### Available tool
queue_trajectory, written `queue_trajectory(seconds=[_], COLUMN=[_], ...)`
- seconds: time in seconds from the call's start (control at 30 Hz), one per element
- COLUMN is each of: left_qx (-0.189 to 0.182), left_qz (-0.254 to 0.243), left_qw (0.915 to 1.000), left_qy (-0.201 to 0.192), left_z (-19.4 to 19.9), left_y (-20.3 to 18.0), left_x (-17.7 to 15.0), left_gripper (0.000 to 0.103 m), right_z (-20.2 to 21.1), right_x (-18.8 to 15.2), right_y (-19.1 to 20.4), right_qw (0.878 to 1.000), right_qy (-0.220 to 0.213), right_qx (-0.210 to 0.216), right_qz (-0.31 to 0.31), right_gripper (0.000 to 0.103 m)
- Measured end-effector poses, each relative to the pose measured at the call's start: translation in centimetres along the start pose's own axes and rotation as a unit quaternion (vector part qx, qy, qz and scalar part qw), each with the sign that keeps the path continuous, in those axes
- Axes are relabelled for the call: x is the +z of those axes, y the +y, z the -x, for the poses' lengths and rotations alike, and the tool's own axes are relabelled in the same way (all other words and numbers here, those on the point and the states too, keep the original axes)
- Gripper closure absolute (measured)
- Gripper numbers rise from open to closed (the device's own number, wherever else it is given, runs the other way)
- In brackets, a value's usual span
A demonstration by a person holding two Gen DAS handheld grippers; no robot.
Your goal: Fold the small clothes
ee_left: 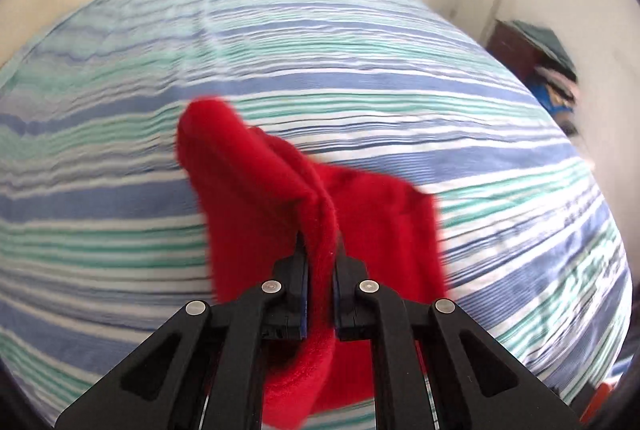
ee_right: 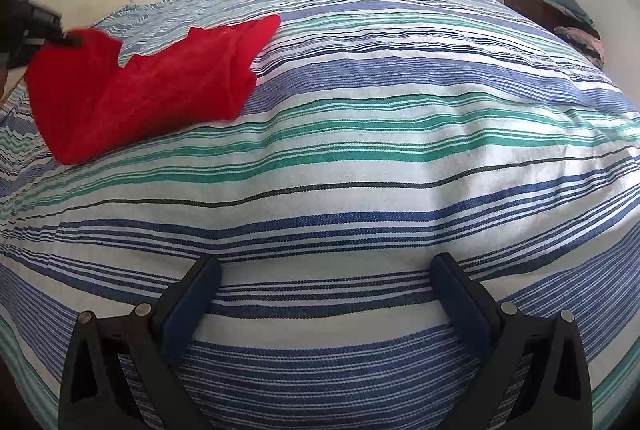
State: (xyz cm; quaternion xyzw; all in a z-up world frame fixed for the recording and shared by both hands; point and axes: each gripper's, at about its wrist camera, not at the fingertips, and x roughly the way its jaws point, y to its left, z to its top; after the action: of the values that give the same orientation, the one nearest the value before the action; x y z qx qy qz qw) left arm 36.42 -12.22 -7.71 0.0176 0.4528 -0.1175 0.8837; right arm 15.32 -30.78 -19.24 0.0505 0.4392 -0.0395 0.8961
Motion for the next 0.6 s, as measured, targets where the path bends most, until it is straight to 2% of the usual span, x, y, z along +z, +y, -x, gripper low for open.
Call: queue_trajectory(seconds=[0.07,0.1,0.13,0.17,0.2,0.23,0.27,0.33,0.37,0.47,0.6], left_qx=[-0.002,-0.009,-0.015,-0.017,-0.02,-0.03,-0.04,-0.055,-0.05,0.011,0.092], left_qz=[-0.018,-0.019,-0.022,-0.027,-0.029,-0.034,-0.037,-0.033,-0.024,0.03,0.108], left_qw=[0.9998,0.9992,0.9977,0.9953,0.9947,0.9951,0.9957,0.9975,0.9983,0.9995,0.9898], left_qy=[0.012,0.034,0.062,0.092,0.097,0.088,0.075,0.031,0.017,0.002,0.014], left_z=[-3.0,-5.1,-6.5,-7.5,-7.4,-6.4,-5.1,-1.5,0.0,2.6,3.1], left_y=[-4.3,-6.1,-7.3,-8.5,-8.9,-8.9,-8.4,-5.6,-3.8,4.6,14.2], left_x=[-0.3,-0.8,-1.8,-3.3,-4.3,-5.6,-6.5,-9.0,-9.9,-13.2,-18.0], left_gripper=[0.085,0.081,0.072,0.069,0.068,0.058,0.039,0.019,0.014,0.013,0.014], right_z=[0.0,0.0,0.0,0.0,0.0,0.0,0.0,0.0,0.0,-0.1,1.1], right_x=[0.0,0.0,0.0,0.0,0.1,0.1,0.1,0.1,0.2,0.4,1.8], right_y=[0.0,0.0,0.0,0.0,-0.1,-0.1,-0.2,-0.2,-0.2,-0.1,-0.7], right_qw=[1.0,1.0,1.0,1.0,1.0,1.0,1.0,1.0,1.0,1.0,0.998], right_qy=[0.0,0.0,0.0,0.001,0.001,0.002,0.002,0.004,0.005,0.009,0.03], right_qx=[0.0,0.0,0.001,0.002,0.004,0.005,0.008,0.009,0.009,0.008,0.027], right_qz=[0.0,0.0,0.0,-0.001,-0.001,-0.001,-0.002,-0.003,-0.002,-0.003,-0.041], right_gripper=[0.0,0.0,0.0,0.0,0.0,0.0,0.0,0.0,0.0,0.0,0.002])
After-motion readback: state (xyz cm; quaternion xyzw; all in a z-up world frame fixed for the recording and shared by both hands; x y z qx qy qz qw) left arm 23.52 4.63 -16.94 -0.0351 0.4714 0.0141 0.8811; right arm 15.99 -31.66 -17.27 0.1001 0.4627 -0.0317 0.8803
